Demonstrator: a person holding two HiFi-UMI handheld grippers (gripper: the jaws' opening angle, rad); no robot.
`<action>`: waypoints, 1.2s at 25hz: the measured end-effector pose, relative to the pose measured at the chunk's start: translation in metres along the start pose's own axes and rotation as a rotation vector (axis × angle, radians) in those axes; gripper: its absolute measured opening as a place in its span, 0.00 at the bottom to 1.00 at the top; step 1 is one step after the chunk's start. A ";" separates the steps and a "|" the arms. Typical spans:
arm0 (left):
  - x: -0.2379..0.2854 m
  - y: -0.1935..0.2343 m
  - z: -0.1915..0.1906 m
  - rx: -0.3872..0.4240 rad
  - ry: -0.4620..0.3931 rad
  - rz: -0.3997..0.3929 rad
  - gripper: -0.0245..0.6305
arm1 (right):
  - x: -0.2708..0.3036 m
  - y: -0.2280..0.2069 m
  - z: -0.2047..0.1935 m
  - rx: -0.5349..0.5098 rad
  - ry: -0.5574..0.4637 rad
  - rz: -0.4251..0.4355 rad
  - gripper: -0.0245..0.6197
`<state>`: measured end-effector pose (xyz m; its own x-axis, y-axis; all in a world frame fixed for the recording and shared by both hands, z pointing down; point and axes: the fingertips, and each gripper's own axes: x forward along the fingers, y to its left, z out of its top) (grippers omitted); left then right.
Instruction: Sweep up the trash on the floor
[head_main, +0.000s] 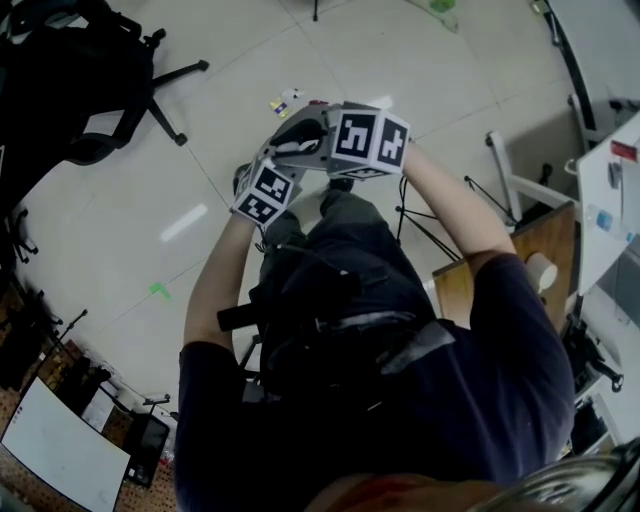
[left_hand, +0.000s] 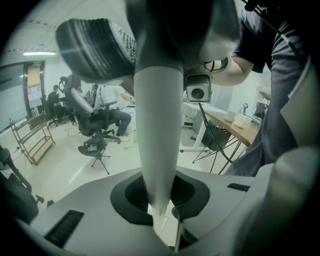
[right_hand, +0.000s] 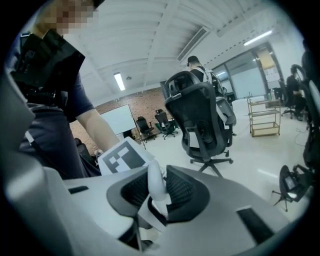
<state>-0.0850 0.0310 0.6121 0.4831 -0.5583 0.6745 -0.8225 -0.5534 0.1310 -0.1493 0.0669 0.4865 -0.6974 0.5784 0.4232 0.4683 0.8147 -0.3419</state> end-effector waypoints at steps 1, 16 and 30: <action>0.001 0.006 0.001 0.021 0.006 0.000 0.11 | 0.001 -0.006 0.002 0.014 -0.009 -0.009 0.19; 0.008 0.070 0.014 0.212 -0.052 -0.117 0.11 | 0.011 -0.094 0.028 0.192 -0.104 -0.229 0.19; 0.004 0.107 0.030 0.288 -0.046 -0.129 0.11 | 0.013 -0.123 0.054 0.129 -0.113 -0.266 0.19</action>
<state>-0.1624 -0.0489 0.6072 0.5965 -0.4958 0.6312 -0.6377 -0.7703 -0.0025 -0.2451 -0.0286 0.4889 -0.8453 0.3318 0.4189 0.1939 0.9209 -0.3381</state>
